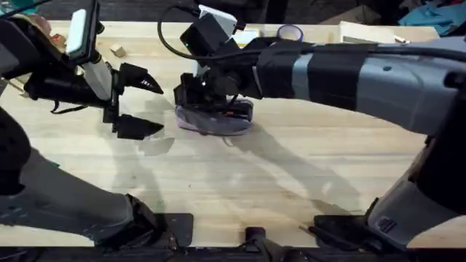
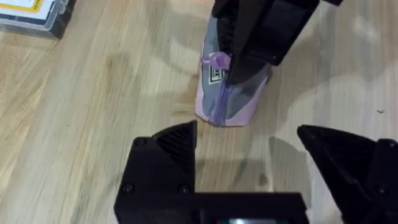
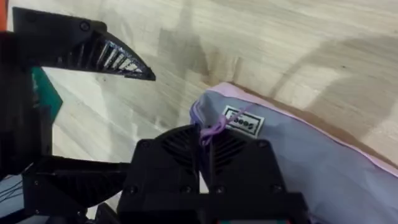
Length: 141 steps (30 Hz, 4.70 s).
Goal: Unzip the bag, pick up the pens from the table one at a time and place them inside, then zip the bag closed.
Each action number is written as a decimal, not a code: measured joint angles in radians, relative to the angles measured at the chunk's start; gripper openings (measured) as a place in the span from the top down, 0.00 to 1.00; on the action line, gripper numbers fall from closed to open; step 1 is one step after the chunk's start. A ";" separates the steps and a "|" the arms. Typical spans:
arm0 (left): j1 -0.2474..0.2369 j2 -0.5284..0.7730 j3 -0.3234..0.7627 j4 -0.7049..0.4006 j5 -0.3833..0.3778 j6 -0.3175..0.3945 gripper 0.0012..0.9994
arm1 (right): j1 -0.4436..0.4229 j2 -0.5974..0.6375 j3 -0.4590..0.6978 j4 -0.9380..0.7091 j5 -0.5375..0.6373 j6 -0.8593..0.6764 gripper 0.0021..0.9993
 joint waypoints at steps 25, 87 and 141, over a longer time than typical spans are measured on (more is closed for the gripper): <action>0.000 0.000 0.000 0.000 0.000 0.000 0.01 | -0.016 0.000 0.000 0.001 -0.038 0.000 0.92; -0.016 0.001 0.000 -0.023 0.092 0.000 0.01 | -0.046 -0.144 0.018 -0.119 0.006 -0.694 0.97; -0.240 0.110 0.000 0.100 0.131 -0.033 0.96 | -0.101 -0.191 0.018 -0.326 0.066 -0.698 0.97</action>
